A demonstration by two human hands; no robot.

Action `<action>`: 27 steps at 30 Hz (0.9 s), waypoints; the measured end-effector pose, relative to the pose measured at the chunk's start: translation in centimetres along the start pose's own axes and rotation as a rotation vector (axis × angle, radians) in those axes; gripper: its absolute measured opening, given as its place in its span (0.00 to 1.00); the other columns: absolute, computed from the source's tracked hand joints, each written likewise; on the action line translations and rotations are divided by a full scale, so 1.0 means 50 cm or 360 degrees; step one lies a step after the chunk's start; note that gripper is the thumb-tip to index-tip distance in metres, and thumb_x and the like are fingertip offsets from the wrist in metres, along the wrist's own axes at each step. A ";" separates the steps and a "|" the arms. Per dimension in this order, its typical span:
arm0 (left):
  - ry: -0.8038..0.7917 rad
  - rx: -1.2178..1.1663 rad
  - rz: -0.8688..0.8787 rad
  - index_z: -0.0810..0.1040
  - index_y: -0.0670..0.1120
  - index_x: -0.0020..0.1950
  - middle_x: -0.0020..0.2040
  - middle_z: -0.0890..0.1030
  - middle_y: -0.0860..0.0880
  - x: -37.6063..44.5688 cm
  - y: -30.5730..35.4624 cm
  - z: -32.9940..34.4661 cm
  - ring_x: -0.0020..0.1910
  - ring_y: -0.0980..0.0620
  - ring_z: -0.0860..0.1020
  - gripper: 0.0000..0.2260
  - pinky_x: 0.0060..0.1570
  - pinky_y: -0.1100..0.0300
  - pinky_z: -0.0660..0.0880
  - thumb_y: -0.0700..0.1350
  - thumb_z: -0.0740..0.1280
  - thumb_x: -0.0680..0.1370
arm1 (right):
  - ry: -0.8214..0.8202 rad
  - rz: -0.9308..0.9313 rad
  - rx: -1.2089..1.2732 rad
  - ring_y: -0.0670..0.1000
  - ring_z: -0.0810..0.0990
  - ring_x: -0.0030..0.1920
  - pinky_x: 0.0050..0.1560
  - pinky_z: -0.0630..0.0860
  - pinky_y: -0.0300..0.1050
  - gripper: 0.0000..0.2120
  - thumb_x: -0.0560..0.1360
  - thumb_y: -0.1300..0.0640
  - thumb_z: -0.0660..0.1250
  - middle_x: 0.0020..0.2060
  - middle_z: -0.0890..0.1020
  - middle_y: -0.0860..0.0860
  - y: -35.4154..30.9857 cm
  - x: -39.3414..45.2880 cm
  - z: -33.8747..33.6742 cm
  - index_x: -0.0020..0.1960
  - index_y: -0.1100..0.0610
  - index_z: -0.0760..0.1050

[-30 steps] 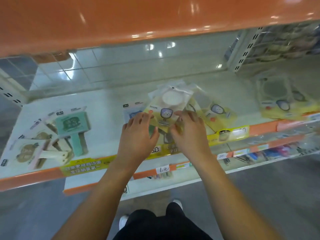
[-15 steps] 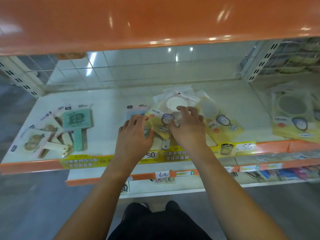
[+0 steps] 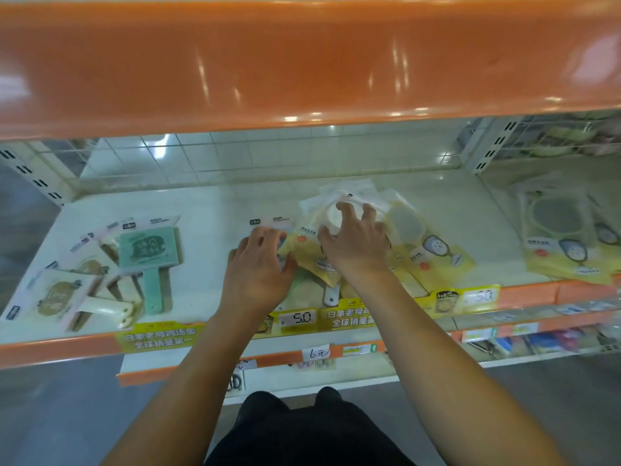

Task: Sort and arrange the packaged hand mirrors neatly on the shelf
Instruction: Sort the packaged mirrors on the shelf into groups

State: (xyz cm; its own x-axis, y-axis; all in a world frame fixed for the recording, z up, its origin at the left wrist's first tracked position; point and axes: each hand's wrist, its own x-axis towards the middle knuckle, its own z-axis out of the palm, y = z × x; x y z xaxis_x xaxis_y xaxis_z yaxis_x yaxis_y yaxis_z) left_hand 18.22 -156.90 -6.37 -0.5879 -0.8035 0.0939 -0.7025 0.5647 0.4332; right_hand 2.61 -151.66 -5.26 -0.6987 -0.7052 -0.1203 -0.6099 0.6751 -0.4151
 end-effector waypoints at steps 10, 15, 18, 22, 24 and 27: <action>-0.0007 -0.0038 0.0060 0.70 0.49 0.63 0.63 0.71 0.51 0.023 -0.021 -0.019 0.59 0.48 0.72 0.14 0.58 0.52 0.69 0.51 0.60 0.79 | -0.0111 0.0092 -0.0264 0.73 0.50 0.73 0.70 0.56 0.69 0.31 0.76 0.29 0.50 0.77 0.49 0.65 -0.053 0.037 0.051 0.74 0.41 0.60; -0.0016 -0.0092 0.0126 0.71 0.48 0.63 0.62 0.72 0.50 0.029 -0.033 -0.019 0.58 0.47 0.73 0.15 0.57 0.51 0.69 0.51 0.61 0.78 | -0.0012 0.0069 -0.0200 0.71 0.57 0.71 0.65 0.63 0.66 0.18 0.77 0.40 0.60 0.72 0.62 0.56 -0.046 0.034 0.052 0.65 0.42 0.66; -0.0030 -0.0123 0.0152 0.72 0.48 0.62 0.62 0.72 0.50 0.034 -0.038 -0.019 0.58 0.47 0.73 0.14 0.57 0.51 0.69 0.50 0.62 0.78 | 0.0091 0.0027 -0.0158 0.68 0.61 0.69 0.62 0.65 0.63 0.16 0.75 0.45 0.62 0.70 0.65 0.54 -0.038 0.026 0.055 0.62 0.43 0.67; -0.0035 -0.0140 0.0162 0.72 0.49 0.63 0.62 0.72 0.50 0.039 -0.046 -0.021 0.60 0.48 0.73 0.15 0.57 0.52 0.67 0.50 0.62 0.77 | 0.0166 0.0024 -0.0115 0.65 0.62 0.68 0.65 0.64 0.62 0.16 0.75 0.44 0.63 0.71 0.64 0.52 -0.031 0.023 0.062 0.62 0.42 0.70; -0.0046 -0.0136 0.0166 0.72 0.49 0.63 0.63 0.72 0.50 0.043 -0.054 -0.021 0.60 0.48 0.72 0.15 0.58 0.52 0.67 0.50 0.62 0.78 | 0.0193 0.0035 -0.0082 0.63 0.64 0.67 0.65 0.64 0.59 0.14 0.74 0.44 0.64 0.70 0.65 0.50 -0.028 0.022 0.062 0.60 0.42 0.72; -0.0060 -0.0166 0.0177 0.72 0.49 0.63 0.63 0.72 0.50 0.046 -0.062 -0.019 0.60 0.48 0.73 0.15 0.58 0.51 0.67 0.50 0.62 0.78 | 0.0223 0.0018 -0.0025 0.60 0.64 0.67 0.65 0.64 0.57 0.13 0.74 0.46 0.65 0.68 0.67 0.48 -0.026 0.014 0.060 0.59 0.42 0.74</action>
State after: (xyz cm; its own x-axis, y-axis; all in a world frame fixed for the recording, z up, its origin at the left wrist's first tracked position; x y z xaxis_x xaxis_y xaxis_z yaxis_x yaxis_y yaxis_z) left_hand 19.43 -160.71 -6.64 -0.6758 -0.7283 0.1134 -0.5881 0.6255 0.5127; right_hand 4.01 -153.66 -7.50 -0.7503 -0.6611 0.0030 -0.6068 0.6868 -0.4002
